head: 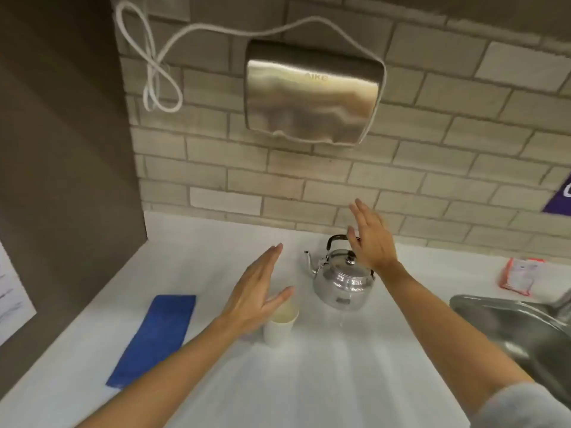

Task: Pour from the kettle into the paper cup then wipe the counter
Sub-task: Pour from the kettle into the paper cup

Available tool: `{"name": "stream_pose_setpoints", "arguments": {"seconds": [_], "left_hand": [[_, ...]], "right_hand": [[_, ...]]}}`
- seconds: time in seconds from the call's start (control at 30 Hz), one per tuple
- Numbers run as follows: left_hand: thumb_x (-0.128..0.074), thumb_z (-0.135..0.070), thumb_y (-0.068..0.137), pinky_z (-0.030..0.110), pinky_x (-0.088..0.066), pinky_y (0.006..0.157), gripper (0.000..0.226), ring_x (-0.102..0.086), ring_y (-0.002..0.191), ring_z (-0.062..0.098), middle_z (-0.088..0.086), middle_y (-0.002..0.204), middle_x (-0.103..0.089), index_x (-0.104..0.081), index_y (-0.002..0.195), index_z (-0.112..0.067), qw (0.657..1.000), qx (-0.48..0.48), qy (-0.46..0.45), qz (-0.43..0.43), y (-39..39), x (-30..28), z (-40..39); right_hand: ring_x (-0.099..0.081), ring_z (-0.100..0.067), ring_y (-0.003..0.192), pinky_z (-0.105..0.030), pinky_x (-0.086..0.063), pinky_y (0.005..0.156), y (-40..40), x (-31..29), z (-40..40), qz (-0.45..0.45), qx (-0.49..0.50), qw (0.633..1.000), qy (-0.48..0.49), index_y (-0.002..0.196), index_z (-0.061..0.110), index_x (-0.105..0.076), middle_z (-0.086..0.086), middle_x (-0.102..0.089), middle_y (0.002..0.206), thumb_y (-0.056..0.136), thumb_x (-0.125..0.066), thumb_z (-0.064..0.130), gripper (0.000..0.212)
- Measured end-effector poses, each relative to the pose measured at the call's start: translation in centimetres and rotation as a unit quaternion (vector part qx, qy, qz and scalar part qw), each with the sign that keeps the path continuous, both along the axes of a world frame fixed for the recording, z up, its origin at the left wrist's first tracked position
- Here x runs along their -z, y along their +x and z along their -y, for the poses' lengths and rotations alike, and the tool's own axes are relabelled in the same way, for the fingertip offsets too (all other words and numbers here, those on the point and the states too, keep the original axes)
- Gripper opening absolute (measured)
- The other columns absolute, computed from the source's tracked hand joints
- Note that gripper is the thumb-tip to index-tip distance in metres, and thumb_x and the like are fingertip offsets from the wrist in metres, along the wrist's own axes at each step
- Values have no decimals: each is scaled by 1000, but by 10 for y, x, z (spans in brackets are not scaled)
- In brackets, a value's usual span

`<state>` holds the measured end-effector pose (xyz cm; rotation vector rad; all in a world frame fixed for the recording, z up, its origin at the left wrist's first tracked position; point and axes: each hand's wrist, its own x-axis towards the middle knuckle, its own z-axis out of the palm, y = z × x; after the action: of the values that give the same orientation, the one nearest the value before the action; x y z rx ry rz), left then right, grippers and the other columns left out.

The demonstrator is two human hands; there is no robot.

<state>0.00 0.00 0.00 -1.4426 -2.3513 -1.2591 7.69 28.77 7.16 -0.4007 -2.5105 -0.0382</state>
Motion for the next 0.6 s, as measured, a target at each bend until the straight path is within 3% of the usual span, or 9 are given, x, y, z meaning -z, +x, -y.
{"name": "stream_pose_setpoints", "arguments": {"seconds": [0.17, 0.33, 0.4, 0.5, 0.6], "left_hand": [[-63, -62, 78, 29, -24, 117, 94, -22, 143, 5, -14, 159, -19, -10, 151, -36, 993, 35, -15, 114, 14, 33, 0], [-72, -65, 67, 15, -25, 110, 102, -25, 138, -7, -22, 153, -25, -14, 148, -43, 980, 25, 36, 195, 17, 54, -4], [-77, -63, 65, 11, -29, 107, 102, -32, 135, -6, -22, 148, -31, -17, 146, -44, 975, 26, 49, 215, 18, 62, -5], [-80, -59, 64, 6, -31, 103, 102, -39, 131, -4, -23, 142, -38, -20, 145, -45, 972, 19, 59, 227, 16, 72, -7], [-82, -57, 63, 6, -33, 100, 101, -46, 125, -3, -24, 134, -45, -22, 144, -48, 969, 16, 66, 236, 15, 79, -8]], "right_hand": [[-36, -31, 147, -47, -27, 119, -2, 15, -26, 118, 90, 983, -109, 152, 11, -39, -13, -37, 161, 105, -43, 32, 52], [-39, -32, 144, -51, -32, 117, -8, 28, -49, 178, 112, 953, -220, 152, 14, -40, -10, -40, 159, 99, -52, 49, 64], [-39, -34, 144, -53, -31, 118, -12, 32, -53, 186, 111, 938, -271, 152, 13, -39, -13, -40, 158, 95, -58, 52, 71], [-39, -36, 143, -45, -34, 115, -18, 36, -60, 157, 93, 918, -353, 154, 11, -35, -16, -39, 157, 91, -68, 47, 80], [-40, -35, 143, -42, -35, 113, -22, 35, -67, 155, 85, 910, -375, 154, 11, -35, -16, -39, 157, 86, -75, 42, 84]]}}
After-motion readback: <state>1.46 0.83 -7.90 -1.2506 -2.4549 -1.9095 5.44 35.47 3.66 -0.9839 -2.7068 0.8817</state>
